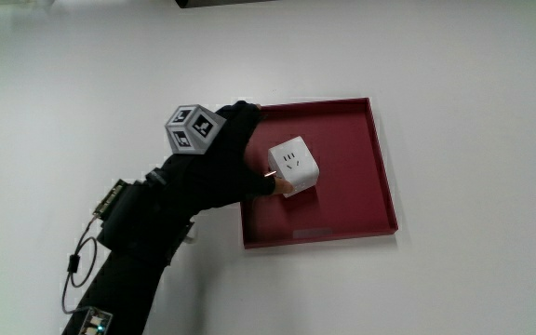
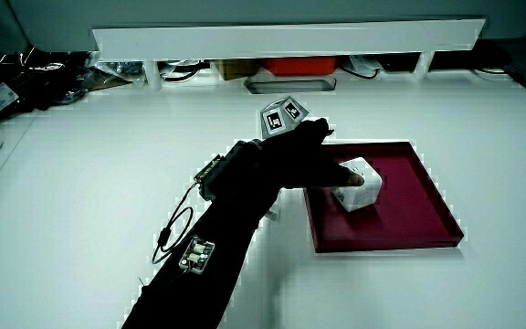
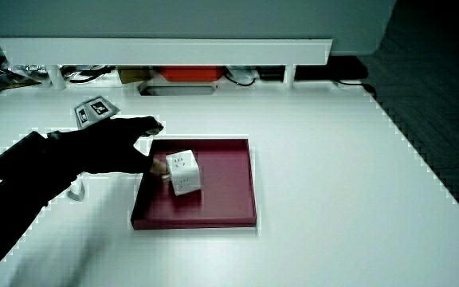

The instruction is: Pick socket

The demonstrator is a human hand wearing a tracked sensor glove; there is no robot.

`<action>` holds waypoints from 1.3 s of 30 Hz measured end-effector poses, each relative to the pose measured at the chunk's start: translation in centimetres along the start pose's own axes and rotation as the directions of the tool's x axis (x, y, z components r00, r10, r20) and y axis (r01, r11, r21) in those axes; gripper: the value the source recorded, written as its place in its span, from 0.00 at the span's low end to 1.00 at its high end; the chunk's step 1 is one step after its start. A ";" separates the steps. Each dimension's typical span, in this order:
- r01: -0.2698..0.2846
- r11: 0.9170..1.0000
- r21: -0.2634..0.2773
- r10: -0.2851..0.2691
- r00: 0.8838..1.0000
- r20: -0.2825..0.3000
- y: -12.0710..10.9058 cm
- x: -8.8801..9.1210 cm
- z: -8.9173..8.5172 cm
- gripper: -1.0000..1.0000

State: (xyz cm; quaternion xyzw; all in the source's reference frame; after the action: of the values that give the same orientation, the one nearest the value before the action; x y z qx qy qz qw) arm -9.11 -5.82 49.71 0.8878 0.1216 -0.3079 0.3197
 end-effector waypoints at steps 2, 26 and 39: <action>0.000 1.000 -0.006 0.000 1.000 -0.011 0.1 0.1 -0.4 0.50; 0.013 0.999 0.031 -0.013 1.000 -0.013 1.3 0.0 -4.0 0.69; 0.052 0.990 0.127 -0.051 0.999 -0.014 0.6 -0.2 -4.1 1.00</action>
State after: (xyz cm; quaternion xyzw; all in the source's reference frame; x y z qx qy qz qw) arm -7.07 -3.68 52.58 0.9045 0.1263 -0.3186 0.2536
